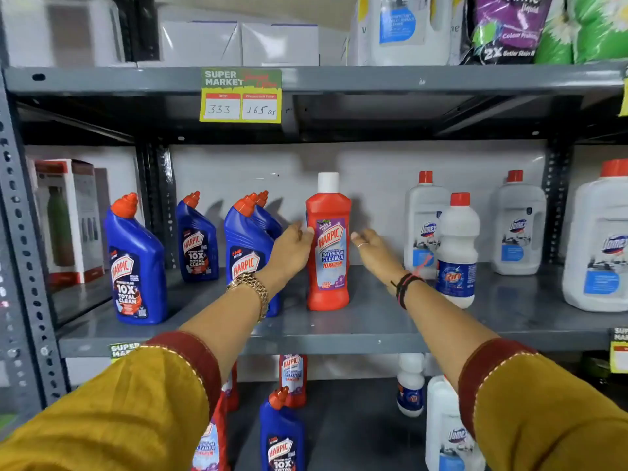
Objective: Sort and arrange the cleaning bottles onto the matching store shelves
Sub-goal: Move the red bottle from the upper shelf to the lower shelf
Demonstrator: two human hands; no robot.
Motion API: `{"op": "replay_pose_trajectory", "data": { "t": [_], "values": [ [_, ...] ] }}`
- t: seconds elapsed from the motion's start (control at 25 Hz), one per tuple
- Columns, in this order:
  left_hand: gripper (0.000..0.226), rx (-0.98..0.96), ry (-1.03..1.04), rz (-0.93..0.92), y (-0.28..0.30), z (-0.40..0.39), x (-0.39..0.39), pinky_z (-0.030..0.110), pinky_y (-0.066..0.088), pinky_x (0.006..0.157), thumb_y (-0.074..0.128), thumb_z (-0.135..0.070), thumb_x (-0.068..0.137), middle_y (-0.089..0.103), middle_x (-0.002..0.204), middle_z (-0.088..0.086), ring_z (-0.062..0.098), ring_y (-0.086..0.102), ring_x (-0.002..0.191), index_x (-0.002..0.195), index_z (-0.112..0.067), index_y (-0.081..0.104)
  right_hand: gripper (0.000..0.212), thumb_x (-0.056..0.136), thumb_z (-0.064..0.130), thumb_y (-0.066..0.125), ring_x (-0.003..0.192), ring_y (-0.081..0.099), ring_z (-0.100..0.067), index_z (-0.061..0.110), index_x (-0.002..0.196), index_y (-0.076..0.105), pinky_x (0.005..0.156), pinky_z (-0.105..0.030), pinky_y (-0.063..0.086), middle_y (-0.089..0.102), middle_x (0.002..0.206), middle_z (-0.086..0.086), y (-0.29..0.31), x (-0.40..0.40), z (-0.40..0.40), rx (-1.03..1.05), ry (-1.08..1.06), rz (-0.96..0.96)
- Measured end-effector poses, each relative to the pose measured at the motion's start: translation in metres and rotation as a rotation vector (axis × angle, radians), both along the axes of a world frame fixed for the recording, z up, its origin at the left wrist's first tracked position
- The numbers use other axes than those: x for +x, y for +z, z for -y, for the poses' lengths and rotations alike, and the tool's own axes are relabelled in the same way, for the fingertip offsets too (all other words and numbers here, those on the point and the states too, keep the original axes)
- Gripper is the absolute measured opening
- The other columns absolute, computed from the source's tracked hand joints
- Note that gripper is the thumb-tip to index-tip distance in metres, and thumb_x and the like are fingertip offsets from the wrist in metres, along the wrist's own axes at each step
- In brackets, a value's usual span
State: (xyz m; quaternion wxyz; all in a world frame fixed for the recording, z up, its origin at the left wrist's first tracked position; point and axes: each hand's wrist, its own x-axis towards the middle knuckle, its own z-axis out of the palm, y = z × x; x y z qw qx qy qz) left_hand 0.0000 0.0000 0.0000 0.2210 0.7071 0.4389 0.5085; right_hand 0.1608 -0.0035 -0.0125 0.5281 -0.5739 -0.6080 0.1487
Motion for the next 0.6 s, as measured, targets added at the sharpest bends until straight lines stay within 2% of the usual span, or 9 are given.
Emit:
{"op": "replay_pose_trajectory", "data": {
  "t": [0.04, 0.12, 0.24, 0.36, 0.44, 0.6],
  "values": [
    [0.031, -0.043, -0.028, 0.016, -0.006, -0.007, 0.003, 0.036, 0.044, 0.097, 0.038, -0.026, 0.096, 0.059, 0.127, 0.016, 0.026, 0.056, 0.114, 0.119, -0.01, 0.053, 0.045, 0.098, 0.031, 0.037, 0.133, 0.04, -0.025, 0.006, 0.135, 0.04, 0.106, -0.035, 0.034, 0.045, 0.142, -0.011, -0.005, -0.004, -0.004, -0.084, 0.096, -0.09],
    [0.032, -0.085, -0.072, 0.039, -0.017, -0.015, 0.006, 0.035, 0.047, 0.093, 0.043, -0.023, 0.095, 0.062, 0.123, 0.016, 0.028, 0.059, 0.111, 0.119, -0.005, 0.053, 0.038, 0.098, 0.029, 0.036, 0.118, 0.054, -0.023, 0.006, 0.125, 0.052, 0.094, -0.029, 0.04, 0.057, 0.132, -0.011, -0.015, -0.008, -0.013, -0.139, 0.203, -0.145],
    [0.034, -0.154, -0.099, 0.09, -0.032, -0.02, 0.009, 0.033, 0.048, 0.091, 0.049, -0.02, 0.093, 0.062, 0.123, 0.016, 0.027, 0.06, 0.11, 0.122, -0.003, 0.053, 0.034, 0.096, 0.028, 0.042, 0.103, 0.06, -0.021, 0.007, 0.119, 0.055, 0.085, -0.029, 0.048, 0.062, 0.125, -0.012, -0.029, -0.012, -0.021, -0.114, 0.195, -0.221],
    [0.034, -0.138, -0.098, 0.136, -0.035, -0.018, 0.009, 0.039, 0.049, 0.096, 0.053, -0.019, 0.091, 0.063, 0.122, 0.017, 0.029, 0.06, 0.11, 0.121, -0.003, 0.053, 0.03, 0.093, 0.027, 0.049, 0.105, 0.064, -0.027, 0.007, 0.113, 0.058, 0.093, -0.043, 0.052, 0.066, 0.119, -0.016, -0.035, -0.008, -0.02, -0.052, 0.166, -0.236],
    [0.031, -0.134, -0.122, 0.136, -0.035, -0.009, 0.007, 0.043, 0.05, 0.096, 0.055, -0.019, 0.09, 0.064, 0.119, 0.017, 0.029, 0.062, 0.108, 0.118, -0.004, 0.055, 0.027, 0.091, 0.027, 0.054, 0.102, 0.066, -0.029, 0.008, 0.109, 0.061, 0.093, -0.049, 0.052, 0.069, 0.113, -0.016, -0.037, -0.003, -0.006, -0.008, 0.133, -0.206],
    [0.026, -0.09, -0.22, 0.186, -0.04, 0.039, 0.005, 0.033, 0.056, 0.085, 0.055, -0.022, 0.089, 0.067, 0.111, 0.013, 0.019, 0.065, 0.093, 0.112, -0.007, 0.058, 0.031, 0.089, 0.031, 0.056, 0.099, 0.067, -0.023, 0.009, 0.11, 0.06, 0.089, -0.044, 0.055, 0.069, 0.111, -0.013, -0.039, 0.007, 0.052, 0.063, 0.157, -0.179]
  ]
}}
